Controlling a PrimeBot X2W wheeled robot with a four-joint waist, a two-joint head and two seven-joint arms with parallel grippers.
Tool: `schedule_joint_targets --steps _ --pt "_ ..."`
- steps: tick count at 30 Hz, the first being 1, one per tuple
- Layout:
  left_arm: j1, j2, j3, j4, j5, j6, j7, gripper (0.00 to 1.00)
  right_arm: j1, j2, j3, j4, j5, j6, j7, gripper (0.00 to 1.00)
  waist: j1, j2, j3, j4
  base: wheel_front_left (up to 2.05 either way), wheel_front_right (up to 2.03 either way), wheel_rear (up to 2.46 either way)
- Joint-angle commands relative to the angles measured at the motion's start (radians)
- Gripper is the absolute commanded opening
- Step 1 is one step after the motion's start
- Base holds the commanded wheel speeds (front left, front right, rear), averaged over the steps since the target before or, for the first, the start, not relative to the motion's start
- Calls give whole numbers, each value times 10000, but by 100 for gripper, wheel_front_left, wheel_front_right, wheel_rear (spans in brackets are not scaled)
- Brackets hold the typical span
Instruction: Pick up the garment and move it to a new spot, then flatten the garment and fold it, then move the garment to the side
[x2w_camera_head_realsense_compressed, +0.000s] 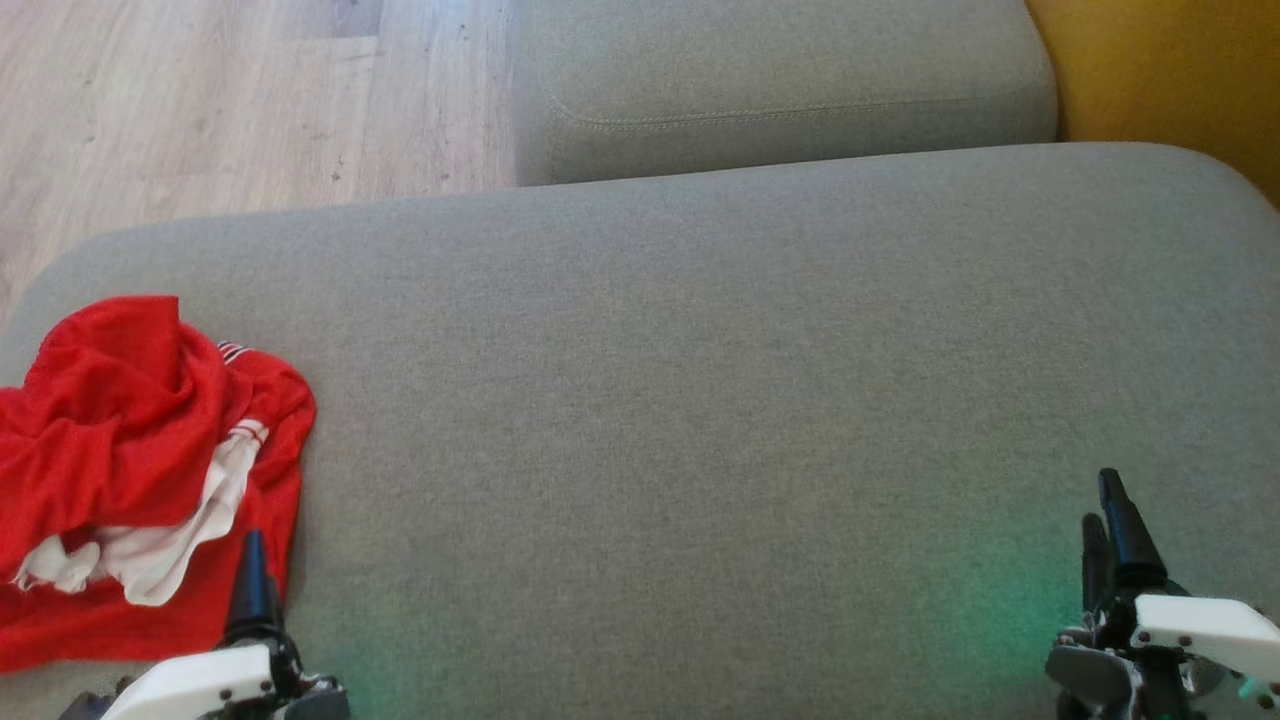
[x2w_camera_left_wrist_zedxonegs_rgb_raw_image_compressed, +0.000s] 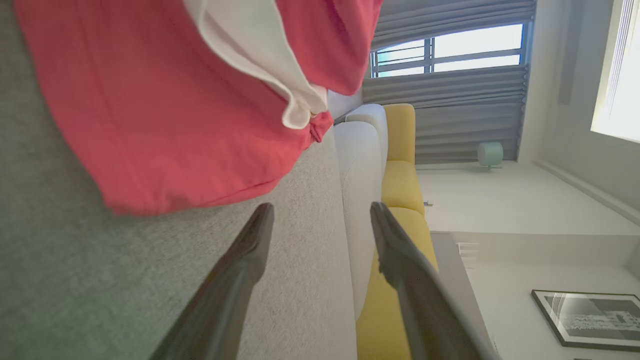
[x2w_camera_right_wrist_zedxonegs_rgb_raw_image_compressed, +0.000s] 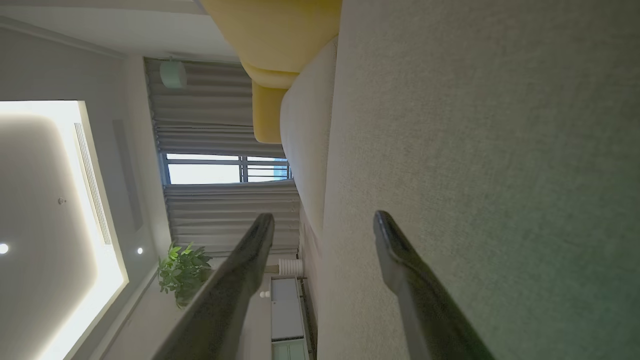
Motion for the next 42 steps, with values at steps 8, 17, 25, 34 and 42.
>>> schedule_joint_targets --steps 8,17,25,34,42 --pt "-293 43 -106 -630 1187 53 -289 100 -433 -25 303 -547 -1349 -1 -312 100 0 0 -80 -14 0 0 0" --pt "-166 47 -264 -935 2593 138 -556 100 -365 -37 695 -737 -2805 -2 -578 100 0 0 -210 -30 0 0 0" --pt "-20 50 -461 -1159 3935 226 -793 100 -259 -115 1064 -863 -3935 -2 -814 100 0 0 -355 -51 0 0 0" --pt "145 54 -621 -1267 5066 392 -1029 100 -159 -171 1425 -979 -4989 -3 -1049 100 0 0 -510 -80 0 0 0" --pt "253 57 -767 -1439 6134 450 -1266 100 -82 -191 1725 -1091 -5974 -3 -1285 100 0 0 -638 -91 0 0 0"
